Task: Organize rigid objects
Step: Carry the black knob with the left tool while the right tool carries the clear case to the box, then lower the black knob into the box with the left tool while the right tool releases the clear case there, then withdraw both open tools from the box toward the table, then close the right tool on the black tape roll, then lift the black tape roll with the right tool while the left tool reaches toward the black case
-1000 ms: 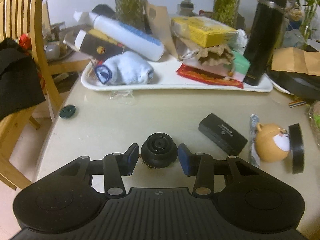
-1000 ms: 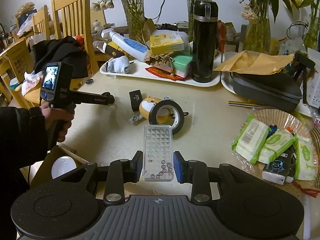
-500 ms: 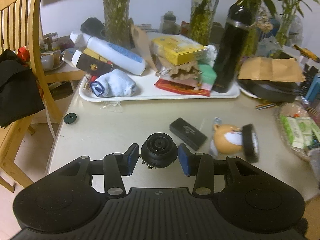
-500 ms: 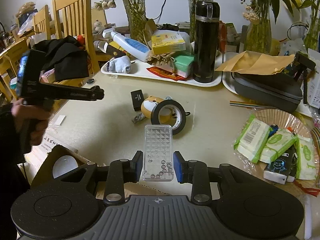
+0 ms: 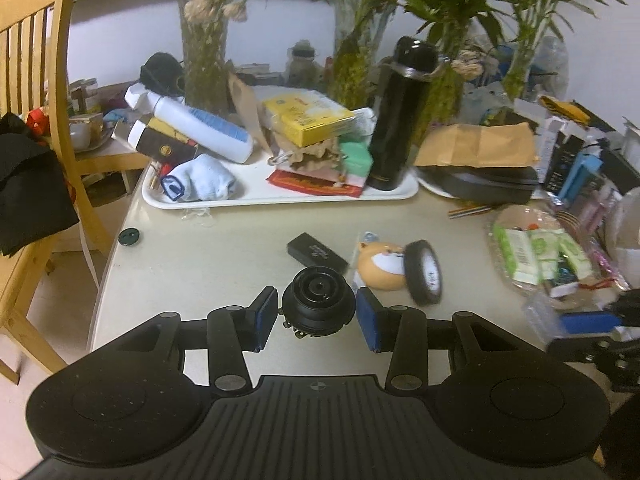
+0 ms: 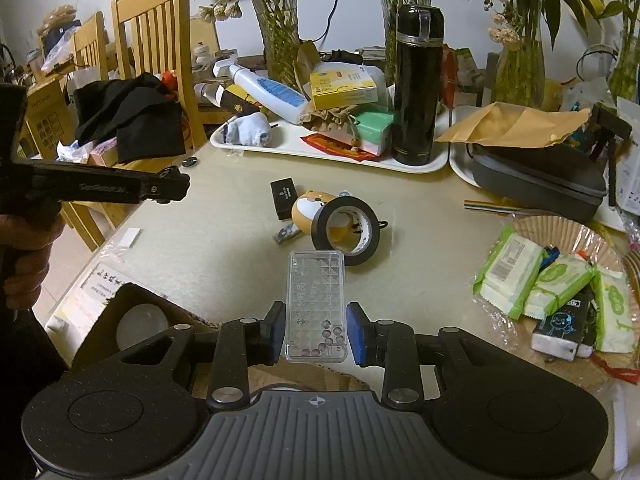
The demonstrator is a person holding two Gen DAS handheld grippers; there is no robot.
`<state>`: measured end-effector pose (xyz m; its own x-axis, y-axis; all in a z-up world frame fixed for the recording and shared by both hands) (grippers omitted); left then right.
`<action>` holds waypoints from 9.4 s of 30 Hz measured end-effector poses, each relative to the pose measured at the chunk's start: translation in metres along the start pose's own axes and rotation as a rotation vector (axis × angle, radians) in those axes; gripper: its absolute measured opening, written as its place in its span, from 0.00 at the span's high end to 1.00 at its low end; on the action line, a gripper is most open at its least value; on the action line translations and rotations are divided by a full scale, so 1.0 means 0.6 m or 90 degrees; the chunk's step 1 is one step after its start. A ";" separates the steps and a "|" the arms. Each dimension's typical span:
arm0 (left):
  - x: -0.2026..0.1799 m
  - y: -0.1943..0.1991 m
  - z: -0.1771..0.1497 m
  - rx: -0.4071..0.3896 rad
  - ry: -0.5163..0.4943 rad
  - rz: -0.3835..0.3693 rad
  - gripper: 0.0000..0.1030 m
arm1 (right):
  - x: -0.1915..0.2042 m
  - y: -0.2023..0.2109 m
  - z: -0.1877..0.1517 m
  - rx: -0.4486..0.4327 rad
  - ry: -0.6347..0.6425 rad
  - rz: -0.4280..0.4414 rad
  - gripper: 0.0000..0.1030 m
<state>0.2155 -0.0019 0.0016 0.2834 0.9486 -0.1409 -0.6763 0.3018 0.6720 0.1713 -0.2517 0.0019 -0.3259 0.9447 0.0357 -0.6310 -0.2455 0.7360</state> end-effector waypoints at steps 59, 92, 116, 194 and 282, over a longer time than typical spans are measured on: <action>-0.111 0.131 -0.161 0.101 -0.121 -0.049 0.49 | 0.024 0.067 -0.046 -0.036 -0.024 0.013 0.66; -0.103 0.164 -0.155 0.057 -0.082 -0.094 0.49 | 0.035 0.059 -0.047 -0.017 0.000 0.036 0.66; -0.097 0.159 -0.150 0.064 -0.059 -0.112 0.49 | 0.033 0.051 -0.046 -0.007 -0.008 0.005 0.06; -0.093 0.091 -0.044 -0.004 -0.044 -0.049 0.23 | -0.034 -0.070 0.029 0.033 -0.060 -0.011 0.00; -0.044 0.049 -0.059 0.029 0.049 -0.080 0.23 | -0.105 -0.274 0.066 0.209 -0.023 -0.102 0.27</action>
<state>0.1641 -0.0148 -0.0008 0.3098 0.9086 -0.2802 -0.6070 0.4159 0.6772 0.3235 -0.2624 -0.0942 -0.2131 0.9739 -0.0783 -0.4109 -0.0166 0.9115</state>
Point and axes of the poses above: each gripper's, at about its wrist camera, not at the fingertips, and y roughly against the way its jaws point, x to its left, z to its top, the point moved 1 cm from there along -y, roughly the way its jaws point, and after that the axes turned 3 degrees about -z, right-handed, at the moved point
